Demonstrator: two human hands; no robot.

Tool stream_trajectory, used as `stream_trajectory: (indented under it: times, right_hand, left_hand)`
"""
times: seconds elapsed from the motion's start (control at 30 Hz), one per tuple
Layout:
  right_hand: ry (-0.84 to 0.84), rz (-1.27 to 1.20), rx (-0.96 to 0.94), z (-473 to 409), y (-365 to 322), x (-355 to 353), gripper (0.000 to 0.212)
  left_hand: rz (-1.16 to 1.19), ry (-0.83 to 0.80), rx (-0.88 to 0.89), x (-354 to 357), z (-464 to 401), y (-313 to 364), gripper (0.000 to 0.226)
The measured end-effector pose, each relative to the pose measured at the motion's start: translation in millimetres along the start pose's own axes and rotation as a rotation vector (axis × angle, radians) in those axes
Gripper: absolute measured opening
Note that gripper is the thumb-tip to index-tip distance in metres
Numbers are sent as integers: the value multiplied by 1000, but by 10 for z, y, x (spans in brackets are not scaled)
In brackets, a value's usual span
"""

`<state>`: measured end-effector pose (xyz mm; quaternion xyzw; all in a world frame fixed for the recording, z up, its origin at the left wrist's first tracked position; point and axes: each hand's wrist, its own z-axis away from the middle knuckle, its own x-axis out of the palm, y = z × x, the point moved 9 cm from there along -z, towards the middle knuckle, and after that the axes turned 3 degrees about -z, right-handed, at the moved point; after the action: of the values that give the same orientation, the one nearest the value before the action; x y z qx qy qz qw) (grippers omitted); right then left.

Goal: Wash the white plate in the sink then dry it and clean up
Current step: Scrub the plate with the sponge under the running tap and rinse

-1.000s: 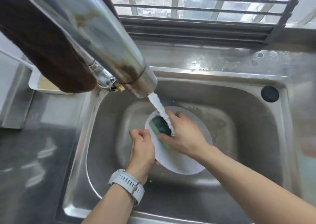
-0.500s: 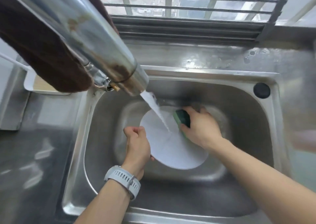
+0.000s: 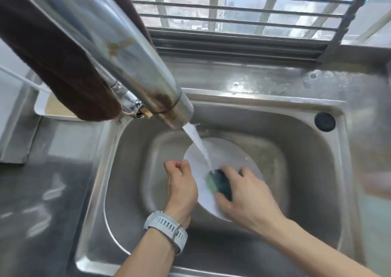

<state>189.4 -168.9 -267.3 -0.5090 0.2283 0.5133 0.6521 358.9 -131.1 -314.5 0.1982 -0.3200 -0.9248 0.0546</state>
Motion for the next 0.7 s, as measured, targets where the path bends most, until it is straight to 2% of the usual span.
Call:
stream_trajectory:
  times: [0.07, 0.13, 0.2, 0.27, 0.33, 0.4, 0.47, 0.57, 0.63, 0.7]
  right_hand:
    - [-16, -140, -113, -274, -322, 58, 43]
    - [-46, -96, -135, -608, -337, 174, 46]
    - [-14, -19, 5, -717, 48, 86, 48]
    - [31, 87, 88, -344, 302, -29, 50]
    - [-8, 26, 24, 136, 57, 12, 49]
    - [-40, -145, -111, 38, -303, 85, 49]
    - [-48, -114, -191, -312, -463, 212, 48]
    - [-39, 14, -36, -696, 21, 195, 46]
    - [32, 117, 38, -366, 257, 73, 45]
    - [48, 52, -3, 89, 34, 40, 46]
  left_hand:
    - [-17, 19, 4, -21, 20, -6, 16]
    - [3, 53, 18, -91, 32, 8, 17]
    - [39, 96, 24, -153, 34, 5, 16]
    - [20, 95, 11, -134, 66, 21, 14]
    - [-6, 49, -11, -63, 99, 26, 8]
    - [-27, 36, -38, -66, 106, -2, 5]
    - [-23, 46, -54, -131, 69, -36, 13]
    - [8, 62, -72, -224, 18, -92, 38]
    - [14, 57, -58, -200, 34, -63, 47]
    - [15, 46, -20, -158, 80, 6, 52]
